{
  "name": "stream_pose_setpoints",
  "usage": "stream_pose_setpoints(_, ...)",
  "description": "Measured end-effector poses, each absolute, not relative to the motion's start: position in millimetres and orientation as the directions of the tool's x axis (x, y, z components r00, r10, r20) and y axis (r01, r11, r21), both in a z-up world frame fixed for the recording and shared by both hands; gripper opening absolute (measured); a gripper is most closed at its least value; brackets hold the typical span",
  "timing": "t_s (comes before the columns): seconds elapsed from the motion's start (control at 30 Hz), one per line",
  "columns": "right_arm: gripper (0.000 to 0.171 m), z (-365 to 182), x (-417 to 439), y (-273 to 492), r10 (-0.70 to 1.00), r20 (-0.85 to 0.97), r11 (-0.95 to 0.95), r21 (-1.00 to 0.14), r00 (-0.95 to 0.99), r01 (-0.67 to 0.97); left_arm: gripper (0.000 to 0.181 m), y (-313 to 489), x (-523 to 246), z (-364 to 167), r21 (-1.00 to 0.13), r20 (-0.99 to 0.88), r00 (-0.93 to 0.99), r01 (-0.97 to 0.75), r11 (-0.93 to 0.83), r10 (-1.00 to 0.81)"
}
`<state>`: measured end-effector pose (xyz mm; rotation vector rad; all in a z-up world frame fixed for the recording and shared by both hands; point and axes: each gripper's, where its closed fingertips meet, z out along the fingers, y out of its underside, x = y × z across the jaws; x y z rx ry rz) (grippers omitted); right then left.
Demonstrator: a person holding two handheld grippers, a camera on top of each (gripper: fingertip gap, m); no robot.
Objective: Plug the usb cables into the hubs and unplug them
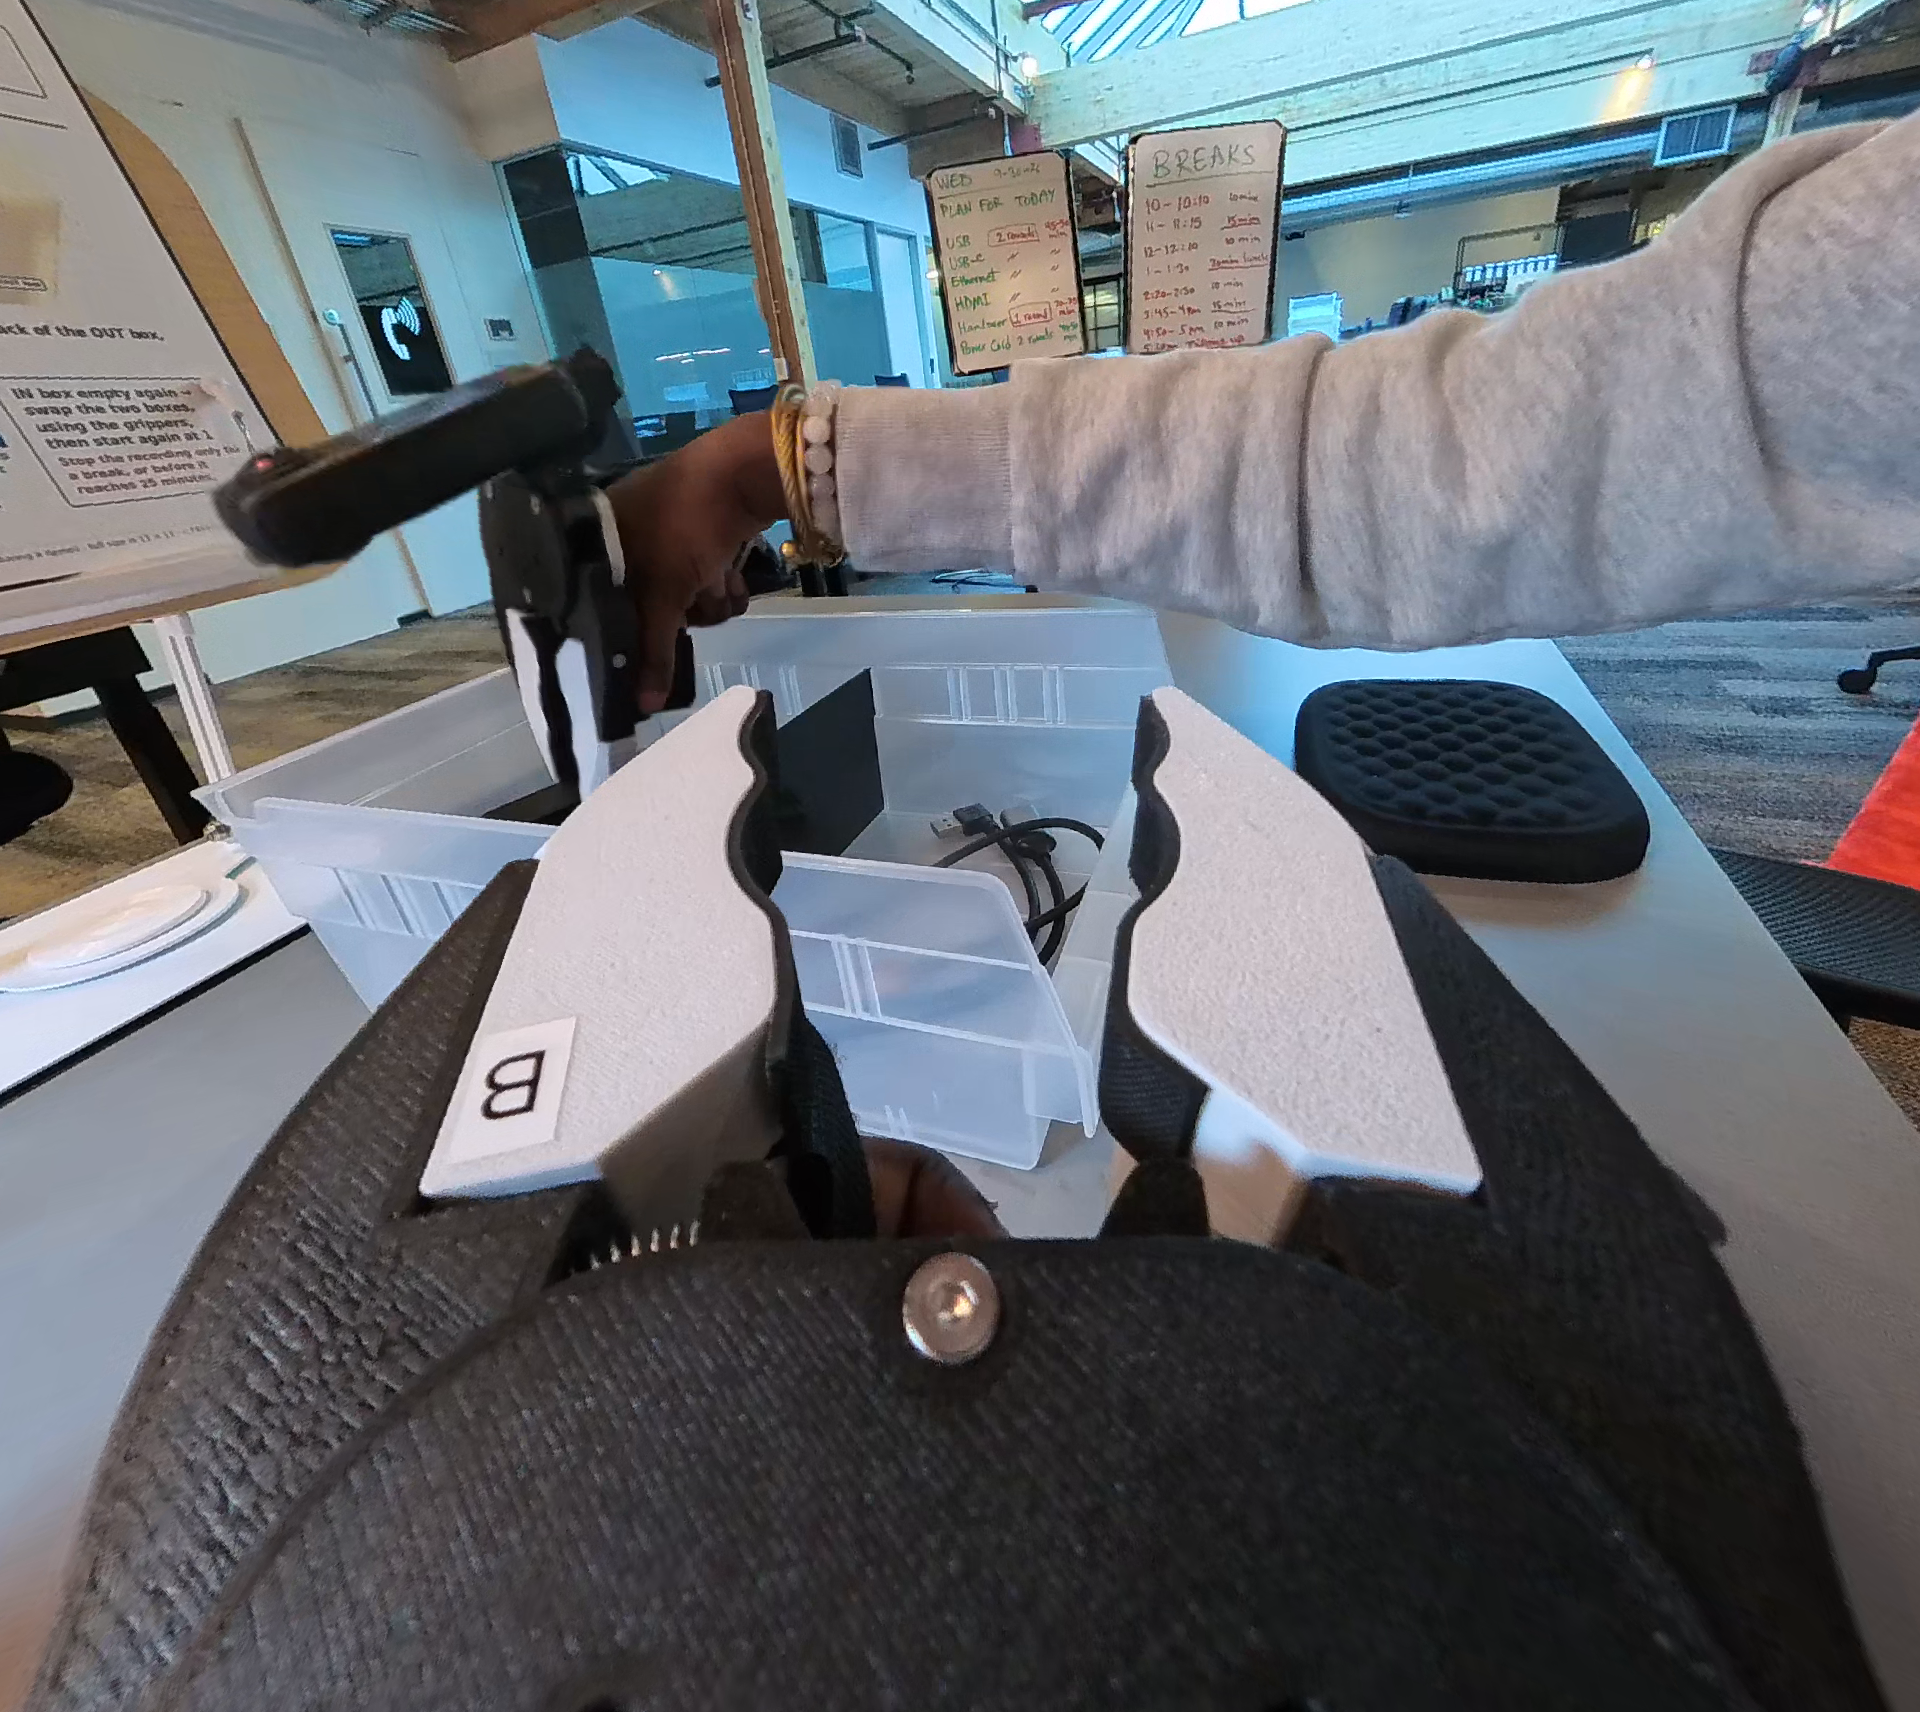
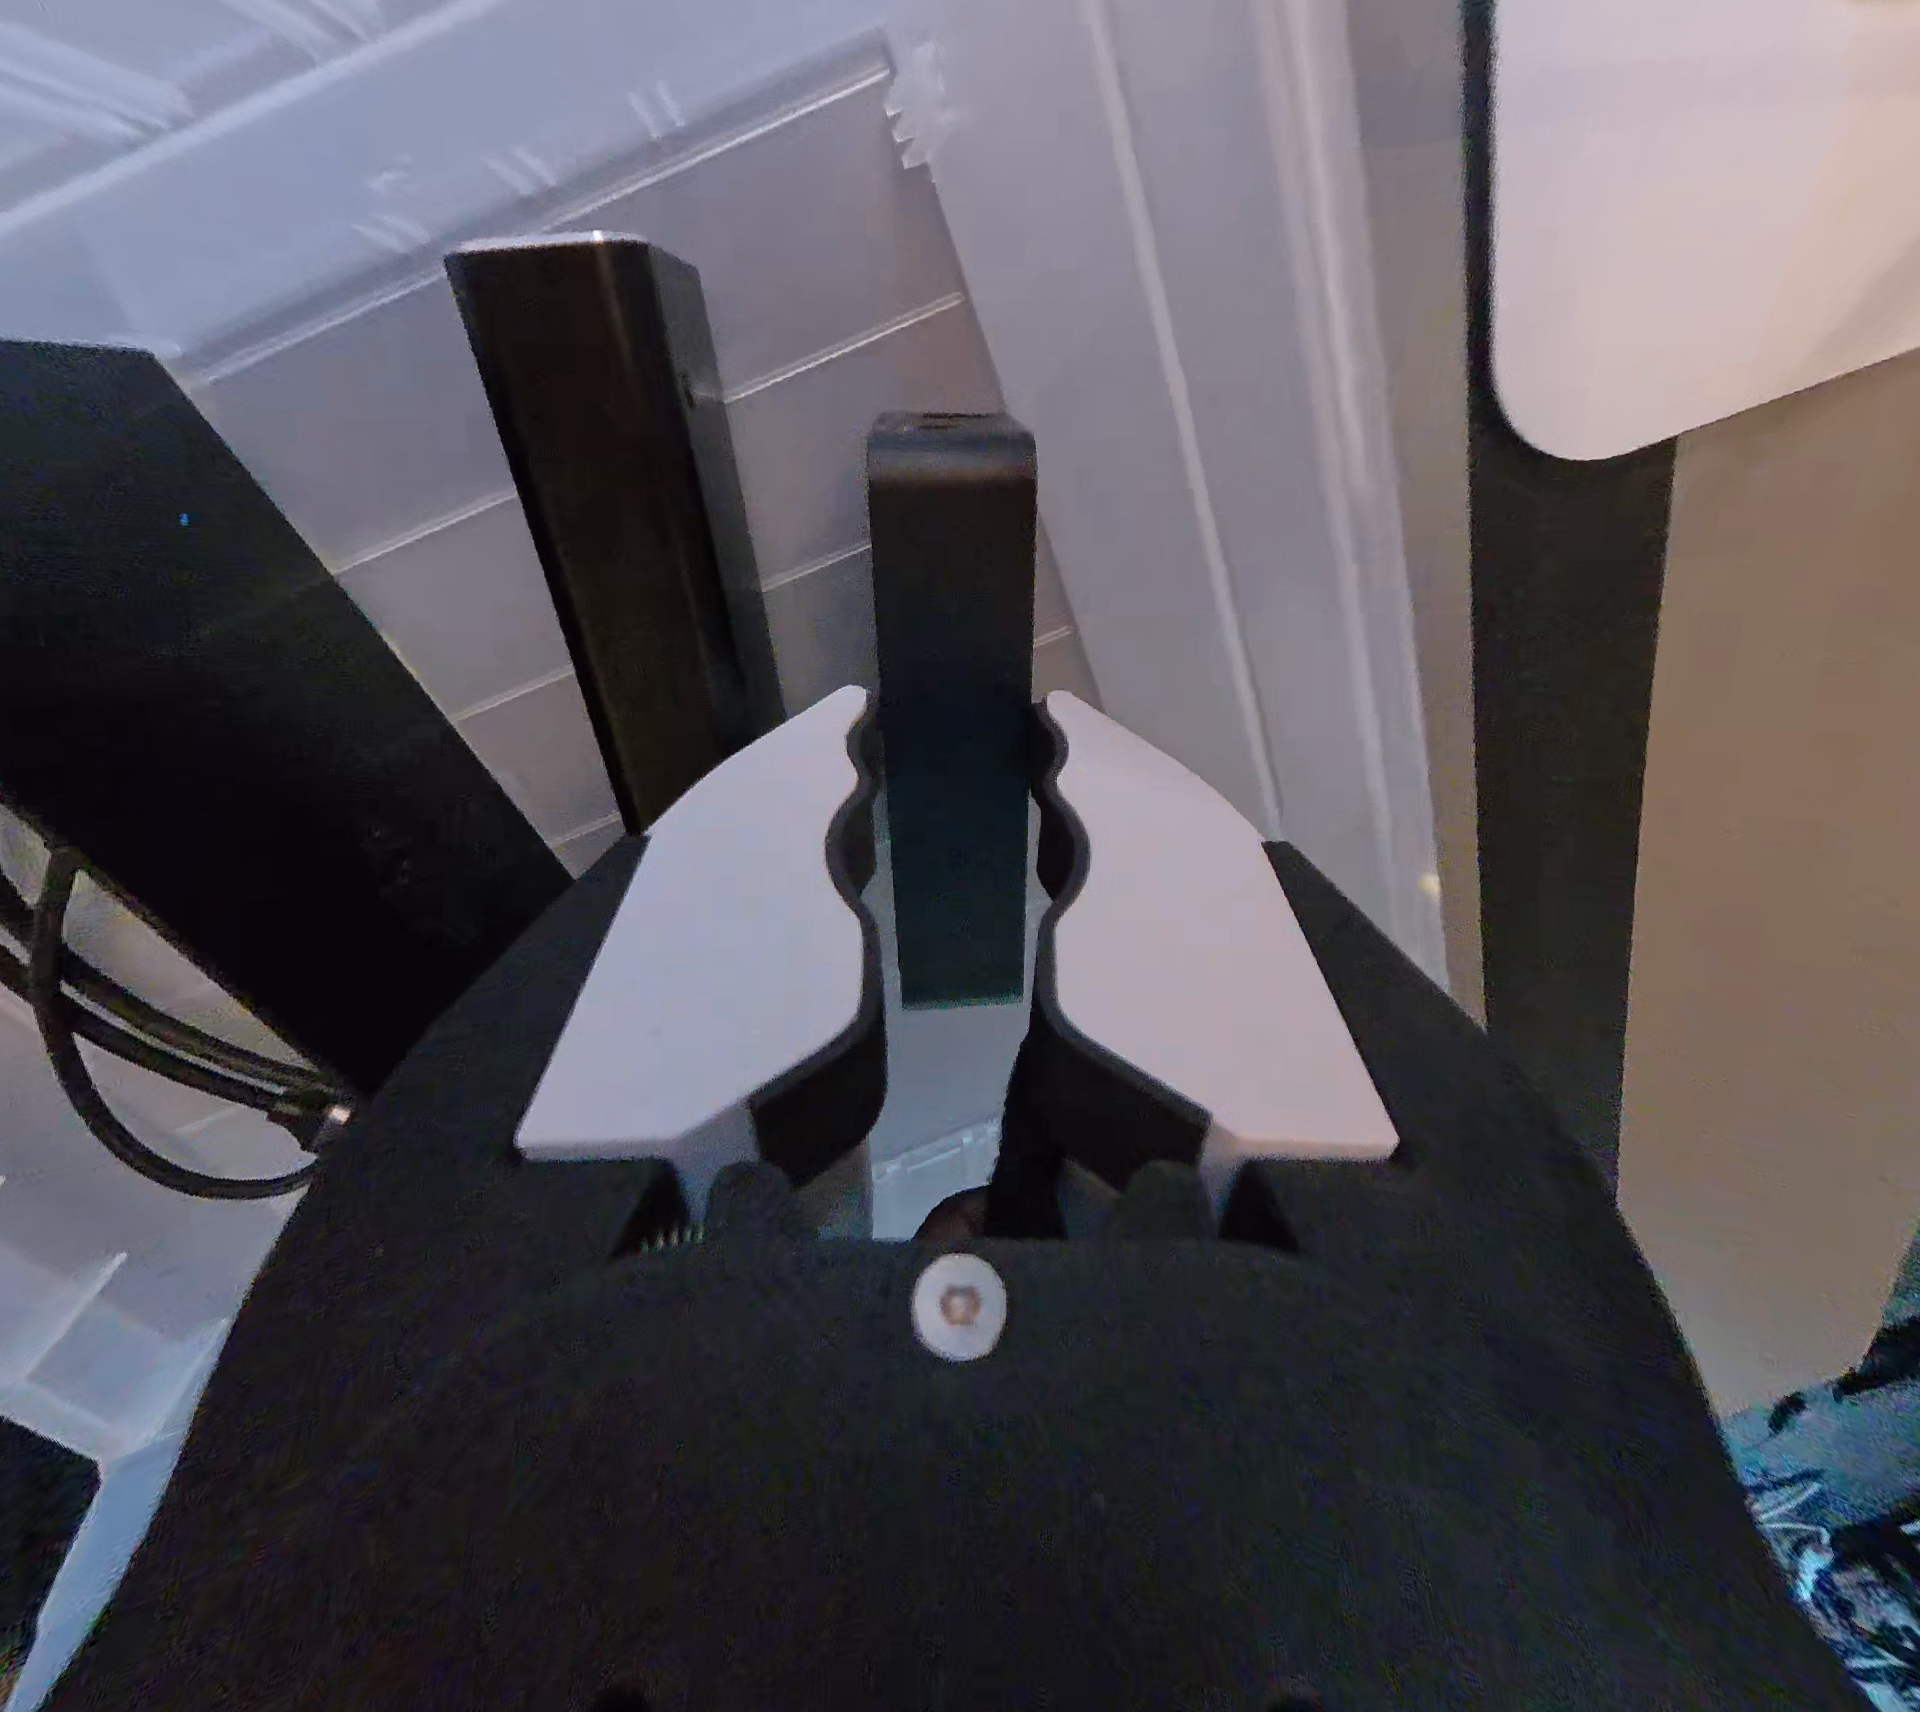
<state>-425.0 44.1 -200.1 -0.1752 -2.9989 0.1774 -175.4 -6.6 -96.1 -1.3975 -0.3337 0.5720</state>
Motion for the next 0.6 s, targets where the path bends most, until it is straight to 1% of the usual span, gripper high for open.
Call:
stream_pose_setpoints(0.07, 0.029, -183, -428, 41, 0.178, 0.151, 0.968, -0.204, -0.972, 0.146, 0.066, -7, -176, -96, -0.982, -0.108, 0.822, -0.177, 0.072, 0.56)
stream_pose_setpoints(0.1, 0.034, -171, -425, 39, 0.206, 0.149, 0.952, -0.261, -0.967, 0.162, 0.066, -7, -176, -96, -0.981, -0.108, 0.821, -0.178, 0.072, 0.56)
stream_pose_setpoints(0.17, 0.051, -141, -418, 37, 0.276, 0.138, 0.892, -0.405, -0.951, 0.2, 0.066, -7, -175, -95, -0.98, -0.113, 0.82, -0.183, 0.071, 0.561)
stream_pose_setpoints(0.23, 0.072, -111, -400, 38, 0.322, 0.09, 0.803, -0.553, -0.943, 0.221, 0.066, -7, -175, -94, -0.98, -0.114, 0.82, -0.186, 0.072, 0.561)
stream_pose_setpoints(0.27, 0.077, -97, -394, 43, 0.357, 0.083, 0.752, -0.617, -0.93, 0.234, 0.066, -7, -175, -95, -0.98, -0.114, 0.82, -0.185, 0.071, 0.56)
stream_pose_setpoints(0.33, 0.086, -78, -380, 62, 0.439, 0.07, 0.656, -0.707, -0.896, 0.266, 0.066, -6, -175, -96, -0.981, -0.119, 0.819, -0.185, 0.063, 0.561)
stream_pose_setpoints(0.37, 0.088, -74, -372, 74, 0.477, 0.051, 0.613, -0.735, -0.878, 0.29, 0.066, -6, -175, -96, -0.98, -0.122, 0.818, -0.188, 0.06, 0.562)
stream_pose_setpoints(0.43, 0.094, -80, -354, 101, 0.552, 0.009, 0.553, -0.753, -0.834, 0.357, 0.066, -6, -175, -95, -0.98, -0.127, 0.817, -0.192, 0.059, 0.563)
stream_pose_setpoints(0.5, 0.099, -99, -334, 130, 0.61, -0.012, 0.532, -0.734, -0.792, 0.421, 0.066, -6, -174, -93, -0.978, -0.129, 0.815, -0.198, 0.062, 0.565)
stream_pose_setpoints(0.6, 0.098, -139, -299, 161, 0.667, -0.099, 0.507, -0.665, -0.739, 0.547, 0.066, -6, -174, -91, -0.978, -0.124, 0.816, -0.196, 0.068, 0.565)
